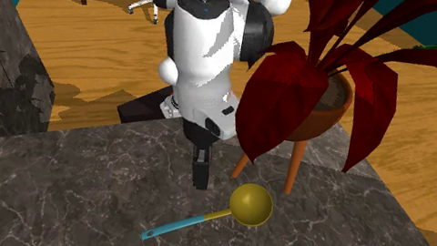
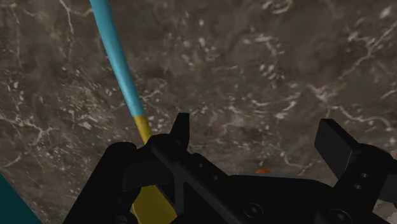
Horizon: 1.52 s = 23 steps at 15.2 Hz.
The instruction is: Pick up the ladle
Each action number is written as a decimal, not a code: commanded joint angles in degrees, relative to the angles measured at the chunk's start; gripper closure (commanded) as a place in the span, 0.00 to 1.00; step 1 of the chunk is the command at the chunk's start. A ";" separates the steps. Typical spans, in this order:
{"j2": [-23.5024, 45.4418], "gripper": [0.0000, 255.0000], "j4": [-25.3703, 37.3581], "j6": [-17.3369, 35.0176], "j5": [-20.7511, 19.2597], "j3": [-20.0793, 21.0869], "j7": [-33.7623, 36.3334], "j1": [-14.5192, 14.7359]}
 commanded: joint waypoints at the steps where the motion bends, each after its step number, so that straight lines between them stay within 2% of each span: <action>1: 7.62 0.00 7.47 -2.09 6.69 -1.97 -8.36 -1.59; 3: 14.86 0.00 15.50 -5.17 12.91 -2.03 -15.12 -5.36; 6: 25.71 0.00 30.66 -11.49 21.11 0.49 -22.62 -13.67; 7: 26.64 0.00 32.22 -12.12 21.65 1.02 -23.04 -14.63; 14: 23.22 0.00 20.95 -4.12 19.27 0.58 -23.72 -10.57; 16: 23.21 0.00 20.94 -4.12 19.26 0.59 -23.72 -10.57; 17: 23.24 1.00 20.96 -4.12 19.29 0.59 -23.76 -10.61; 23: 23.17 1.00 20.84 -4.06 19.24 0.59 -23.71 -10.52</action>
